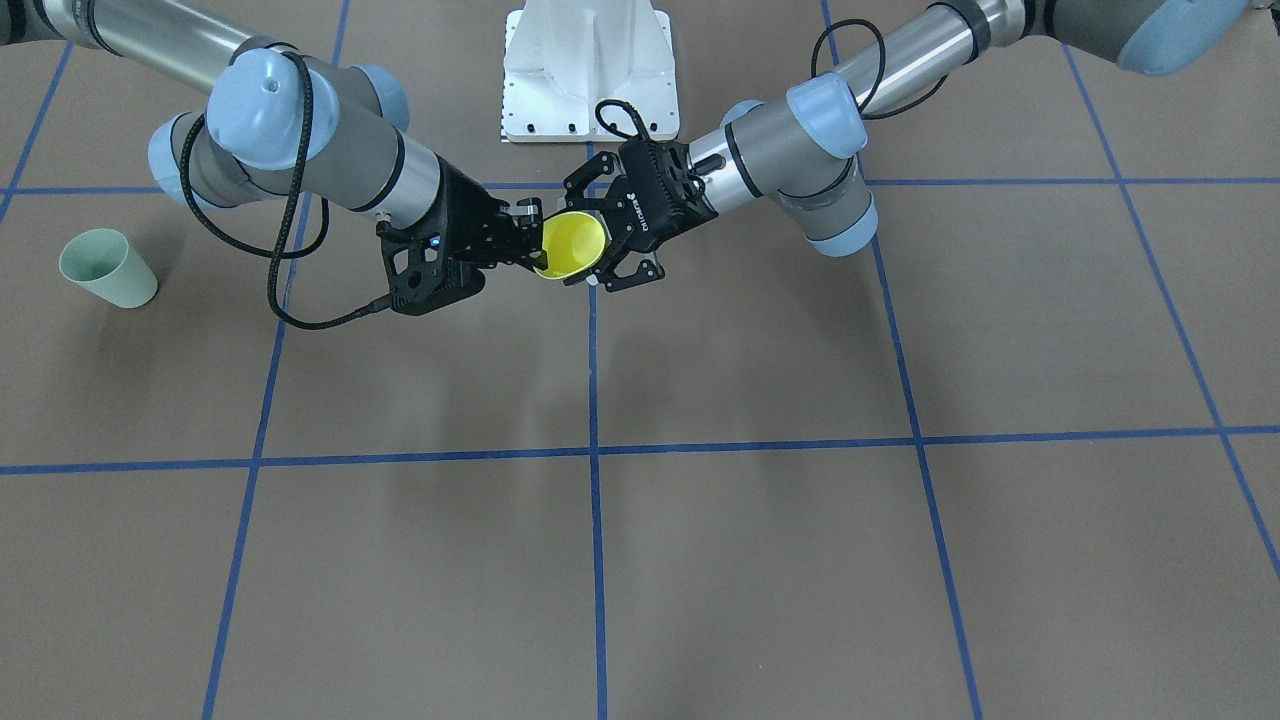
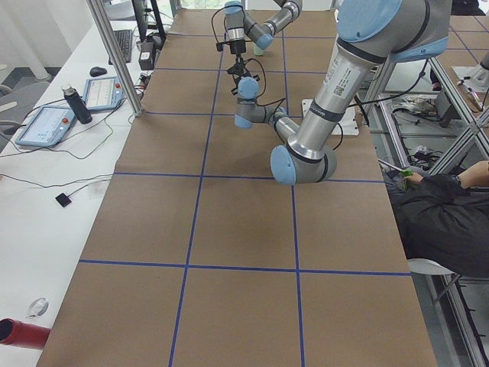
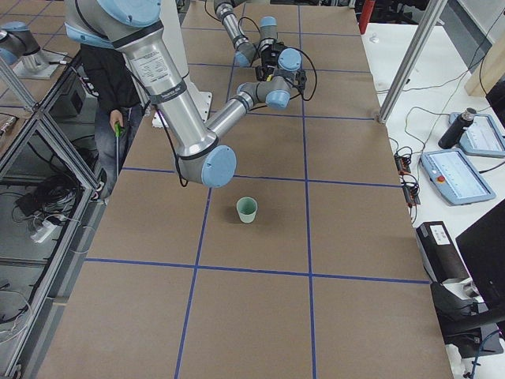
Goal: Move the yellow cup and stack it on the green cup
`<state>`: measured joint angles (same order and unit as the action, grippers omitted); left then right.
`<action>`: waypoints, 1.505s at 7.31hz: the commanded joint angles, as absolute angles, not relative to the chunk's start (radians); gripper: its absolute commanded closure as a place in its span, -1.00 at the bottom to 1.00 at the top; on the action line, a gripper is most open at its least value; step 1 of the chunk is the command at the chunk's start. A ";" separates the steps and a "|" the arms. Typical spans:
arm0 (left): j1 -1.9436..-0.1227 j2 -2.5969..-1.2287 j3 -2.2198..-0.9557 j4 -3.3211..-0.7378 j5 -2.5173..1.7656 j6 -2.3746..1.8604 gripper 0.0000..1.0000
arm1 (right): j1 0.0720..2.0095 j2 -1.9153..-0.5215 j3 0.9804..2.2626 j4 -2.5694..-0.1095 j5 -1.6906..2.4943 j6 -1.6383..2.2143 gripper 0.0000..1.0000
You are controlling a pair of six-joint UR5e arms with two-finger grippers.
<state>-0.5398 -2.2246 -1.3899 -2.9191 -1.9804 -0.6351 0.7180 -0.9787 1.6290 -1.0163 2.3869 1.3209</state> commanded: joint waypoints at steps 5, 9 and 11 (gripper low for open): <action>-0.538 -2.230 -1.391 -2.918 -1.980 -0.703 -0.99 | 0.719 -0.979 1.634 -1.015 2.388 1.321 1.00; -0.538 -2.221 -1.405 -2.921 -1.982 -0.759 -0.99 | 0.759 -1.014 1.649 -1.017 2.430 1.319 1.00; -0.538 -2.214 -1.431 -2.921 -1.983 -0.761 -0.99 | 0.764 -1.028 1.649 -1.016 2.433 1.318 1.00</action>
